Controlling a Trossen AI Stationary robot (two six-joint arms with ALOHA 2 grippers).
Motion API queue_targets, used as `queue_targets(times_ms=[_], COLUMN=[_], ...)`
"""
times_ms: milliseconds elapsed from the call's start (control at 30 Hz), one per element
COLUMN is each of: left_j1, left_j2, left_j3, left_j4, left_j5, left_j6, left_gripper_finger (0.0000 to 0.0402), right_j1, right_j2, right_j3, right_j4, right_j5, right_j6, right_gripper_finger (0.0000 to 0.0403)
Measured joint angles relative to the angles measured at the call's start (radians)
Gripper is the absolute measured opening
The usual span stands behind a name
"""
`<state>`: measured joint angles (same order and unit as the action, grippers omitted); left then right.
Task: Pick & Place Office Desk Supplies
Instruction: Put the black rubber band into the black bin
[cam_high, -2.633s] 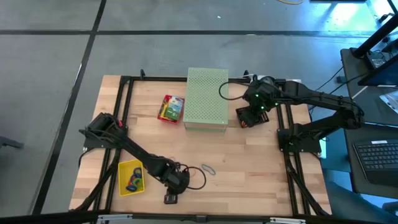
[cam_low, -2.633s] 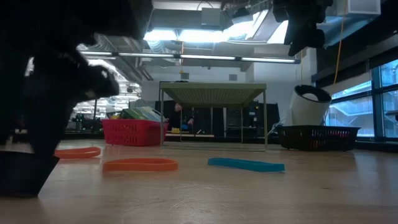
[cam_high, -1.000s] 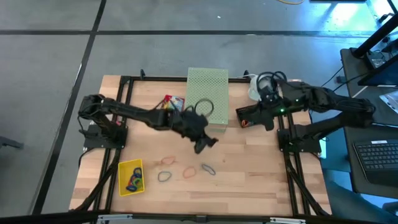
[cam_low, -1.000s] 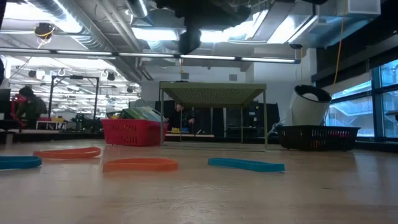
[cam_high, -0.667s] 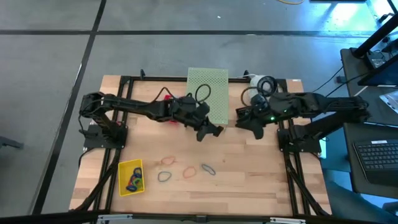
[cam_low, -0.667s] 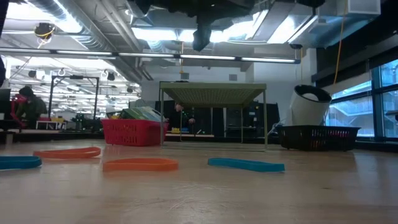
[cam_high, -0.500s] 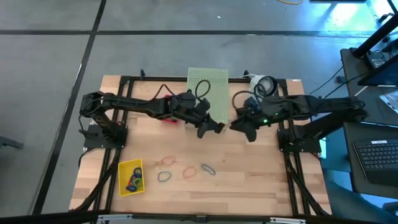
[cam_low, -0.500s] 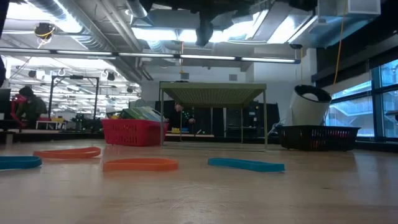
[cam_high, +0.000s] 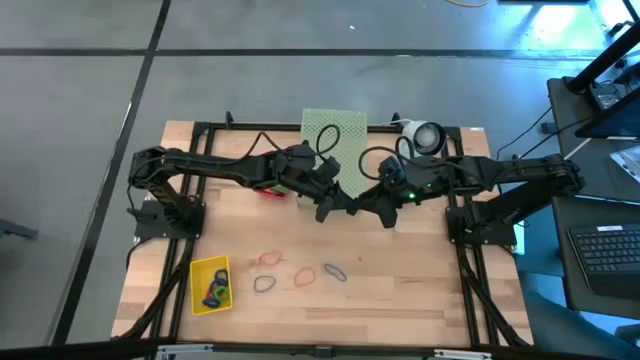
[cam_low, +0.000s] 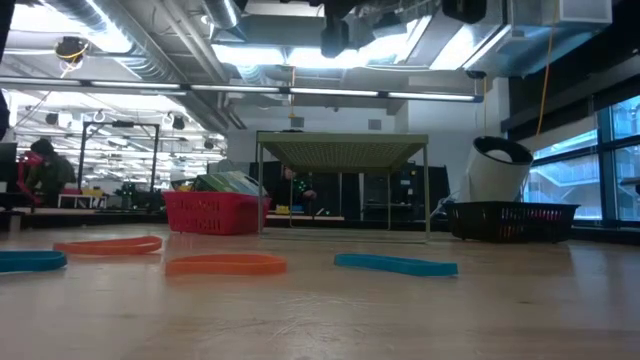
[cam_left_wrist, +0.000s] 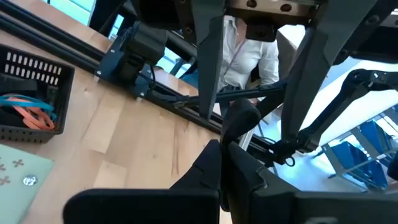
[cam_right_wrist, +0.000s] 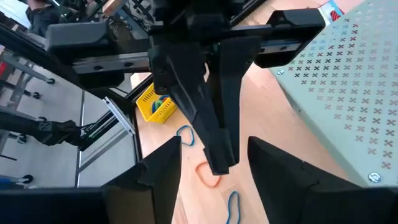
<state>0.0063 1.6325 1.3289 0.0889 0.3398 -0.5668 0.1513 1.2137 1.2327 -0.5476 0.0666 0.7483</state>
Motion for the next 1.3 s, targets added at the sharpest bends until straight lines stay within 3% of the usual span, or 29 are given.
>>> queue_targets(times_ms=[267,567,733,867,1300], left_j1=[0.000,-0.001,-0.001,0.001,0.025], left_j2=[0.000,0.000,0.000,0.000,-0.005], left_j3=[0.000,0.000,0.000,0.000,-0.001], left_j4=[0.019,0.020,0.024,0.060,0.072], left_j5=[0.039,0.071,0.084,0.161,0.283], left_j6=[-0.006,-0.008,-0.011,-0.037,-0.109], left_gripper_finger=[0.0002,0.0003,0.0003,0.0010,0.0091], right_j1=[0.000,0.000,0.000,-0.006,-0.053], right_j2=[0.021,0.020,0.020,0.012,-0.058], right_j3=[0.000,0.000,0.000,0.001,0.001], right_j4=[0.002,0.034,0.032,0.039,-0.035], right_j5=[0.005,-0.014,-0.026,-0.034,-0.054], right_j6=[0.002,-0.069,-0.065,-0.056,-0.055], right_gripper_finger=[0.0157,0.0013,0.0007,0.0006,0.0005])
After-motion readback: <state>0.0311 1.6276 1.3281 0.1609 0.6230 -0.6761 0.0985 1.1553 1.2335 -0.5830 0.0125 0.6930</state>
